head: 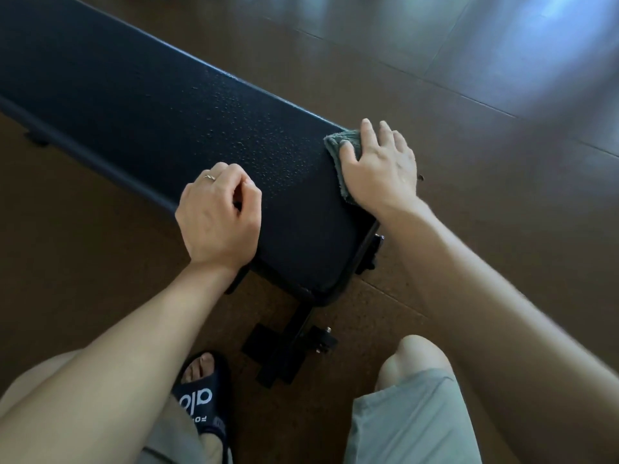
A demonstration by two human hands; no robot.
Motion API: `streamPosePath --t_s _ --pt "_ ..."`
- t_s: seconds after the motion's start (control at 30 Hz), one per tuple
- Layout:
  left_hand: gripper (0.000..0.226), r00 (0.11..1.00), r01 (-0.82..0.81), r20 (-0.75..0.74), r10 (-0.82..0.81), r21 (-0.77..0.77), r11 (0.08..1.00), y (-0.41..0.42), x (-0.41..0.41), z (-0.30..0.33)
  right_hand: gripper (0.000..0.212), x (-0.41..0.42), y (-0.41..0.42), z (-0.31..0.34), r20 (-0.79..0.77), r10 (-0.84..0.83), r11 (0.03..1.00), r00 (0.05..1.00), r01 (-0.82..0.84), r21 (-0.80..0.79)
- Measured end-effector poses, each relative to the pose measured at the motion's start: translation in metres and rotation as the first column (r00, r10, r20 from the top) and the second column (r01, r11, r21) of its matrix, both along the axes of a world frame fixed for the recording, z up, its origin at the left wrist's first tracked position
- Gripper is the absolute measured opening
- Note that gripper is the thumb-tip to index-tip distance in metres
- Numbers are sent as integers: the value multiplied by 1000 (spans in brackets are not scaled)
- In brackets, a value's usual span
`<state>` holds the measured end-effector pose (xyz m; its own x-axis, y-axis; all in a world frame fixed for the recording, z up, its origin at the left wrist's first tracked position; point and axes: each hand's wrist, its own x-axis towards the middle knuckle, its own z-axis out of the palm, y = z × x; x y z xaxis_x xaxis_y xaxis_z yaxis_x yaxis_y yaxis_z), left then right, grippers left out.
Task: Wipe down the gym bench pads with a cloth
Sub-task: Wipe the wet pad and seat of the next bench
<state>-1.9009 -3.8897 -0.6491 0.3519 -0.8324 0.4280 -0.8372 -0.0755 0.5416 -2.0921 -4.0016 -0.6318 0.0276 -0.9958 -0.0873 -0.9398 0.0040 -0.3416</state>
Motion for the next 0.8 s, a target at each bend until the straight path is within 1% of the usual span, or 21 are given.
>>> streamPosePath --t_s 0.07,0.17,0.23,0.3,0.37,0.43,0.5,0.57,0.63,0.67,0.73,0.8 --pt "26 1000 4 7 -4 2 1000 0 0 -1 68 8 39 -5 73 -61 996 995 65 -56" --pt "28 1000 -8 11 8 5 1000 0 0 -1 71 25 130 -11 241 -41 991 970 71 -118" --pt "28 1000 -19 12 19 14 1000 0 0 -1 71 32 161 -14 318 -35 991 947 74 -110" --pt "28 1000 -17 17 17 20 1000 0 -1 -1 69 28 144 -16 368 -66 991 927 105 -88" --pt "27 1000 -6 18 6 18 1000 1 -1 -1 68 17 96 -14 390 -127 983 912 169 -74" --pt "27 1000 1 20 -2 22 1000 1 -1 0 67 5 47 -9 403 -201 974 893 228 -18" --pt "28 1000 4 30 -5 30 1000 1 -1 0 66 0 25 -6 413 -251 964 876 265 24" --pt "28 999 0 39 -1 34 999 1 -2 0 66 4 41 -8 468 -250 961 848 278 10" --pt "26 999 -9 46 7 41 999 1 -2 1 68 18 88 -10 536 -239 957 809 290 -11" --pt "25 999 -11 50 8 43 999 0 -3 1 69 27 116 -12 546 -221 959 808 282 -30" --pt "25 998 -16 58 13 46 999 0 -3 2 68 41 160 -14 506 -176 967 844 245 -72" --pt "26 998 -26 61 23 50 998 0 -3 2 68 43 170 -15 480 -159 975 863 214 -63"
